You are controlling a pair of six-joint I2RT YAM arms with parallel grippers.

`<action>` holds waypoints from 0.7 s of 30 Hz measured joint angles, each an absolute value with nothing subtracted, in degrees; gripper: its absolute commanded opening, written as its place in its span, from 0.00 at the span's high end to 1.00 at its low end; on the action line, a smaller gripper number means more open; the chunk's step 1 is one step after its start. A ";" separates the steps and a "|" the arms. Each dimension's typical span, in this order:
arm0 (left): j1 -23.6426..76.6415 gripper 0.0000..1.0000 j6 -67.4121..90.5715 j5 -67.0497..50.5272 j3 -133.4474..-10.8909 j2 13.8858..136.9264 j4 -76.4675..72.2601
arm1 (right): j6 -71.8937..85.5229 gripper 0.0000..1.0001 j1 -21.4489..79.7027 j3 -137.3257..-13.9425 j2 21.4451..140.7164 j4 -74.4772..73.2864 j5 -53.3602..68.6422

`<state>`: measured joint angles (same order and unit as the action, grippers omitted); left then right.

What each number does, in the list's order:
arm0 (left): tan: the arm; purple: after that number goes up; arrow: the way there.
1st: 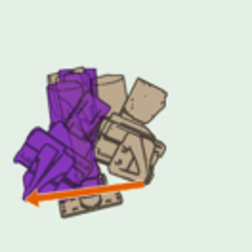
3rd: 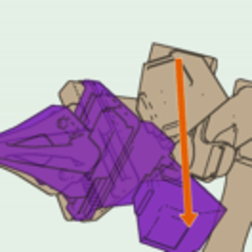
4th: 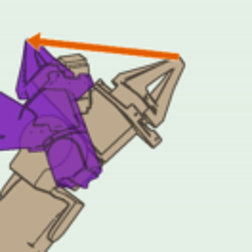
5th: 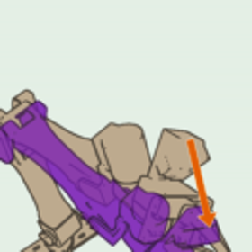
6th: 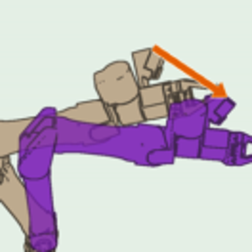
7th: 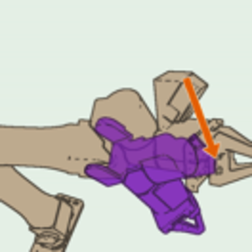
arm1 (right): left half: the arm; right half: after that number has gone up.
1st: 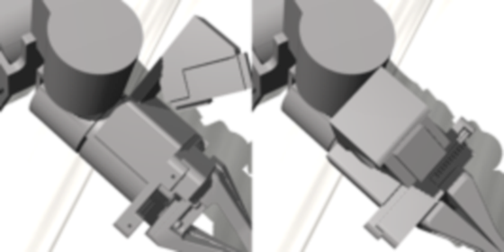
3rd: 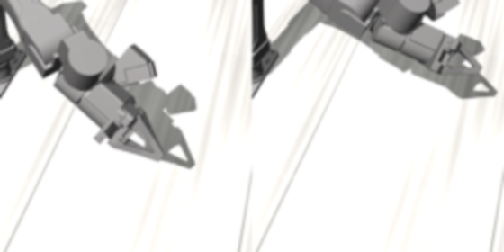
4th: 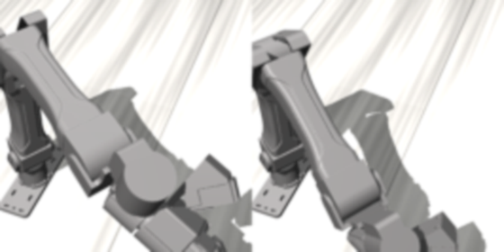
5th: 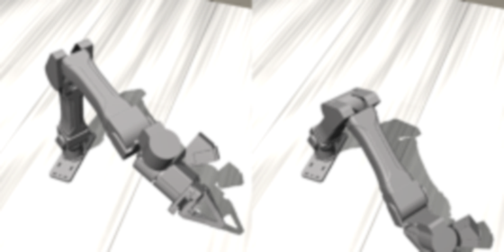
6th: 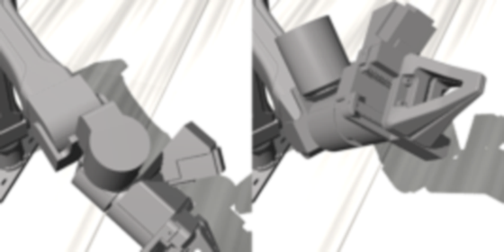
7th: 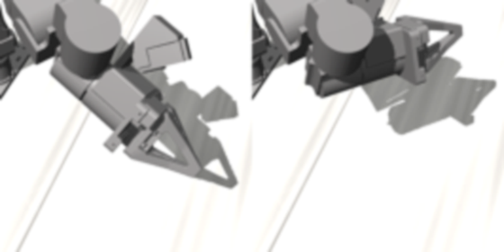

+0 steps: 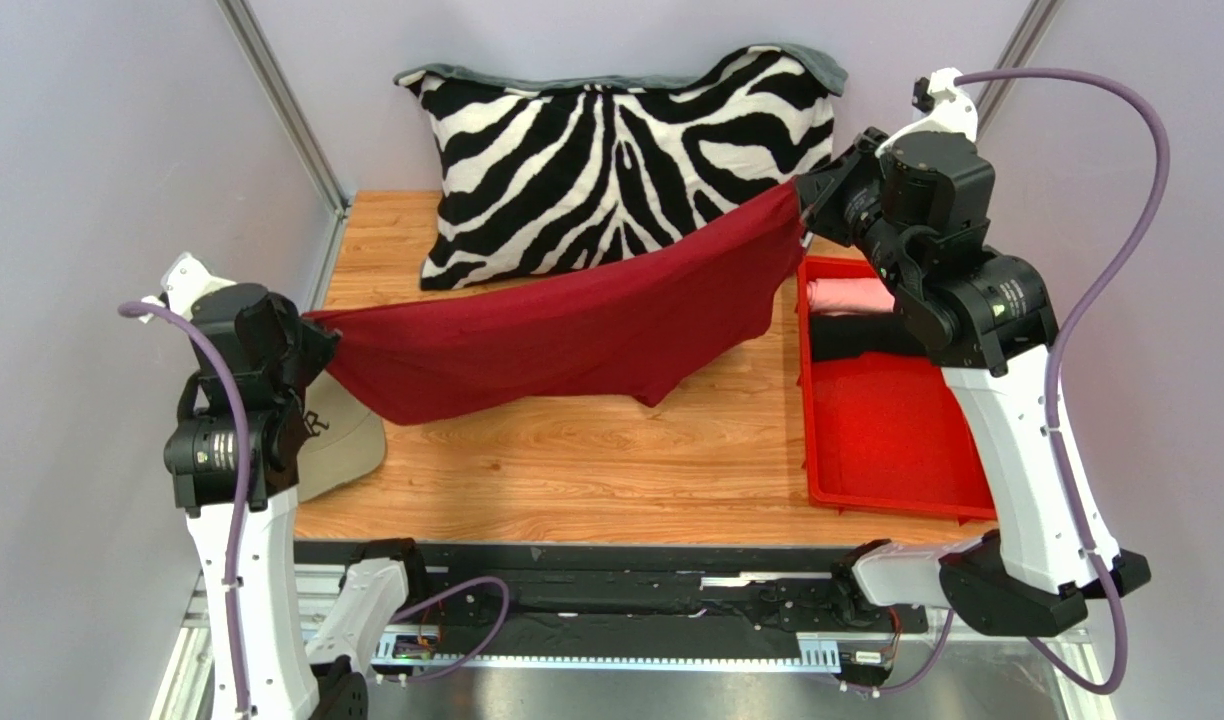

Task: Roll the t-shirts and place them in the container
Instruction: Flatten out the T-shirt at the center of the board.

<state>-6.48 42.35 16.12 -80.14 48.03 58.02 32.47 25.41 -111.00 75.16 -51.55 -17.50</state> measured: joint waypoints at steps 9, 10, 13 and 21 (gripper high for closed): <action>-6.48 1.00 43.77 11.07 -94.61 69.47 51.77 | 30.13 1.00 20.60 -118.50 85.43 -46.57 -15.79; -6.50 1.00 43.83 10.55 -97.73 72.60 51.35 | 30.11 1.00 19.68 -121.25 88.07 -46.39 -15.38; -6.50 1.00 43.88 8.99 -109.06 81.60 50.68 | 30.09 1.00 18.04 -129.97 95.13 -45.71 -14.55; -7.22 1.00 43.59 5.91 -130.82 90.74 52.21 | 30.63 1.00 17.50 -134.50 93.89 -41.39 -13.96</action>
<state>-7.22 43.59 5.91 -130.82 90.74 52.21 30.63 17.50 -134.50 93.89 -41.39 -13.96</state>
